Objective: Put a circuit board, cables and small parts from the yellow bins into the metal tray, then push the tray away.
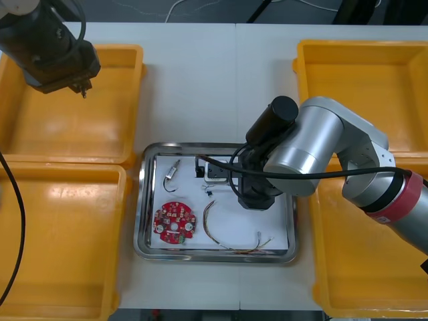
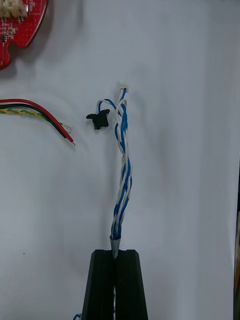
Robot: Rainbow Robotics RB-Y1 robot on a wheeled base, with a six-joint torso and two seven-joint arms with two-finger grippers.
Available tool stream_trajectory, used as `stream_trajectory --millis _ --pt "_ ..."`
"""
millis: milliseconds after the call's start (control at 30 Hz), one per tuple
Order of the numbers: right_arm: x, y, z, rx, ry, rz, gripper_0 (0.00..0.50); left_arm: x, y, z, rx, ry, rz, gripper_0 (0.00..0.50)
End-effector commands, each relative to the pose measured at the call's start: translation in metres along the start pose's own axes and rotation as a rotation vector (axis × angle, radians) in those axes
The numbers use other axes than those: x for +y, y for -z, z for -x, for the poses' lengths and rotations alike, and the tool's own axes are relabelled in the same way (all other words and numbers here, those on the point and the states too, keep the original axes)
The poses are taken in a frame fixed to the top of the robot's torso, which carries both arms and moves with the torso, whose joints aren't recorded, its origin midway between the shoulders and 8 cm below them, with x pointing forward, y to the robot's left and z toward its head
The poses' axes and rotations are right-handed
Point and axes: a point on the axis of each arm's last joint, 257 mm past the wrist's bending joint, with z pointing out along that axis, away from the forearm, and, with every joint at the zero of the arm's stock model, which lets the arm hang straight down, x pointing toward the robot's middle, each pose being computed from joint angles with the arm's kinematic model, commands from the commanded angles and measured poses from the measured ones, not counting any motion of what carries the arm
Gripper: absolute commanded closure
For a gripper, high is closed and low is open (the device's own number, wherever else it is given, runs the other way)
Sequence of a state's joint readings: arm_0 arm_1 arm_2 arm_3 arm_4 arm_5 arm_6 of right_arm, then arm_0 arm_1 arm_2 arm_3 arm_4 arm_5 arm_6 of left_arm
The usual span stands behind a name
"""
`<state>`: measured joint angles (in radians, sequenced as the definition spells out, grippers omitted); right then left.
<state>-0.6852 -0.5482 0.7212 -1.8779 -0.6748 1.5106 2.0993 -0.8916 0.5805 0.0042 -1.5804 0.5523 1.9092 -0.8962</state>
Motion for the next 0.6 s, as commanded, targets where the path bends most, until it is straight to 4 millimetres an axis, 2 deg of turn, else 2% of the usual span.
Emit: stream_trajectory --millis 33,233,333,367,400,433,600 --pt "-0.002 -0.004 -0.013 0.027 0.019 -0.015 0.5 0.0 0.025 0.003 -0.074 -0.141 -0.051 0.5" --pt "-0.006 -0.006 -0.022 0.045 0.01 -0.024 0.485 -0.004 0.041 0.001 -0.144 -0.322 -0.074 0.5" --pt "-0.008 -0.006 -0.022 0.041 0.005 -0.028 0.287 -0.004 0.042 -0.007 -0.162 -0.395 -0.076 0.5" --pt "-0.01 -0.005 -0.021 0.033 0.001 -0.034 0.116 -0.003 0.044 -0.013 -0.176 -0.436 -0.076 0.5" --pt "-0.01 -0.005 -0.021 0.033 0.001 -0.034 0.116 -0.003 0.044 -0.013 -0.176 -0.436 -0.076 0.5" --pt "-0.011 -0.005 -0.021 0.027 -0.002 -0.038 0.008 -0.004 0.047 -0.016 -0.193 -0.489 -0.076 0.5" --pt "-0.015 0.001 -0.023 0.015 -0.027 -0.024 0.0 -0.002 0.053 -0.024 -0.228 -0.605 -0.075 0.5"
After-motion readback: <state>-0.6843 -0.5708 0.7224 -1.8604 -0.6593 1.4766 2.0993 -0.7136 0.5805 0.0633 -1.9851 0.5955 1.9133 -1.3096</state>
